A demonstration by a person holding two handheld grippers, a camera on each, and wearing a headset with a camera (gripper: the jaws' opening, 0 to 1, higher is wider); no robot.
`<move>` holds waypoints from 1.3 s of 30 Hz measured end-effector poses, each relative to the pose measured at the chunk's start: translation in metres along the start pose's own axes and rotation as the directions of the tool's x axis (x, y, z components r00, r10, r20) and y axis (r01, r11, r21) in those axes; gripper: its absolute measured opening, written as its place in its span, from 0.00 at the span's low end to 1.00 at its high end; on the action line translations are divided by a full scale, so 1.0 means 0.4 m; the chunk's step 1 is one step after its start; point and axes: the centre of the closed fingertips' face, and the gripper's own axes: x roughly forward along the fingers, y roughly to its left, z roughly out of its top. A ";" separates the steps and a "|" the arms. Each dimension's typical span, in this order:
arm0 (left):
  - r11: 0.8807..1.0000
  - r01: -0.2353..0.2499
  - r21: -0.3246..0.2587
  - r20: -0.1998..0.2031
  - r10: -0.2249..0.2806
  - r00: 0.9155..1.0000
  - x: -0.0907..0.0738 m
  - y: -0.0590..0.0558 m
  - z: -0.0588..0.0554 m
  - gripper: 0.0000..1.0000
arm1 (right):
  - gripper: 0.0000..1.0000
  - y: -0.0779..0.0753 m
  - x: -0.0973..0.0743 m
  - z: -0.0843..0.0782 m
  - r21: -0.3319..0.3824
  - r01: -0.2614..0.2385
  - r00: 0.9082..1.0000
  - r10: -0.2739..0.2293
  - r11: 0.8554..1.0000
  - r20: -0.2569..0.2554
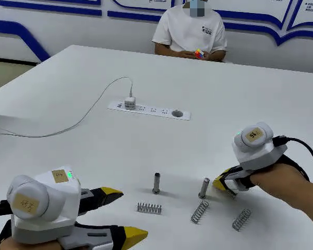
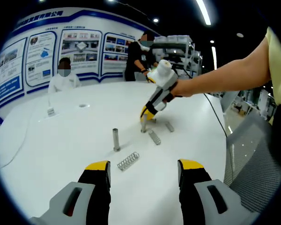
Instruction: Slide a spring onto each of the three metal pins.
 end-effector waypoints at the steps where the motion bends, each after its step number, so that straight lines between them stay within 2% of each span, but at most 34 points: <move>1: 1.000 0.000 0.001 0.001 0.000 1.000 0.000 0.000 0.000 0.59 | 0.09 0.001 -0.005 0.002 -0.002 0.003 1.000 -0.003 1.000 0.004; 6: 1.000 0.003 0.009 0.002 -0.003 1.000 0.000 -0.007 0.003 0.59 | 0.09 0.007 -0.034 0.010 0.000 0.015 0.999 -0.015 1.000 0.033; 20: 0.999 0.012 0.034 0.004 -0.012 1.000 0.000 -0.015 0.013 0.59 | 0.09 0.015 -0.100 -0.014 0.036 0.056 0.994 -0.059 0.998 0.096; 34: 0.999 0.011 0.047 -0.004 -0.011 1.000 -0.005 -0.019 0.017 0.58 | 0.09 0.009 -0.134 -0.031 0.054 0.076 0.984 -0.084 0.996 0.159; 39: 0.999 0.016 0.049 -0.009 -0.015 1.000 -0.004 -0.026 0.014 0.59 | 0.09 0.007 -0.142 -0.038 0.077 0.077 0.982 -0.089 0.994 0.167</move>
